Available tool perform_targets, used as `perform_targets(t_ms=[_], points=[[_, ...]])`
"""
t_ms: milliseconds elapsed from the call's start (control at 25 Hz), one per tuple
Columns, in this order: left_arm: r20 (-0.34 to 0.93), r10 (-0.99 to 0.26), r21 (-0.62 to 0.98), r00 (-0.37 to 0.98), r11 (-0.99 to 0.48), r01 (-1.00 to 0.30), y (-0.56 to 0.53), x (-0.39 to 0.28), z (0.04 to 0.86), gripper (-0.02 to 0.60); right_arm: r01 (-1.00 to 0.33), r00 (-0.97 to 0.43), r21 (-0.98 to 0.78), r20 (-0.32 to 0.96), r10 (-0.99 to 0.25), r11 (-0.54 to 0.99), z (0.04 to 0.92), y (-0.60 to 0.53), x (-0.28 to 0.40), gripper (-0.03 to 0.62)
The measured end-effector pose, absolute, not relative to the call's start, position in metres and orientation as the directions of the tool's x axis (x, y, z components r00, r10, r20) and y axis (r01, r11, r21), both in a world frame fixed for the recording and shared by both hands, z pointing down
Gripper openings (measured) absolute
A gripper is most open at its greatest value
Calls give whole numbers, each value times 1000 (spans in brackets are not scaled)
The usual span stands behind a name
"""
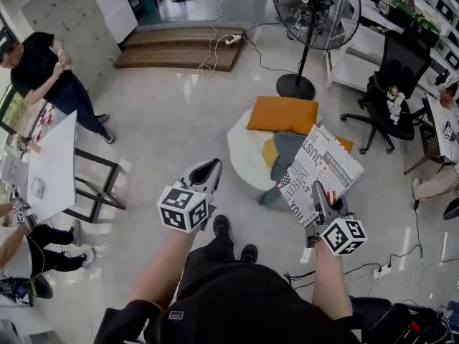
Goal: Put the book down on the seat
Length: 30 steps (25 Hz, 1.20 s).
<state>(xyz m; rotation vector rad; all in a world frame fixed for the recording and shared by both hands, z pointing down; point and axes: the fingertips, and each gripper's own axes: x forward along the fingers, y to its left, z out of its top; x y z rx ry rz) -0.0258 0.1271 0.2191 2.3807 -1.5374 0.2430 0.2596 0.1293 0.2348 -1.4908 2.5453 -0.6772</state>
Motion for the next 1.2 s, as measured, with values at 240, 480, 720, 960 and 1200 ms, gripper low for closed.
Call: perform_targets(t_ms=[240,480,720,960,1200], points=[[292,-857,161,425,-394,-905,86,-34,230,11,-814,-484,-435,139,-864,385,246,97,261,169],[298,-834,178,464,-429,-885,5,-44,247,11,-834,-467,-419,185,-865,360,255,27,239,169],[319,-797,215,512,-466,-858,-76,-78,274,11,-845,-481,-414,312,-819,339,286,-46,175,169],[360,-769,257,528,-462,-849,-134,-89,307,11,-841,-492,-442,386,-781,312,321,-98,146,169],[433,-755,261,493,-418,-870,-139,-73,331,11,-800,-541,-526,422,-728,290,363,-123,154,169]])
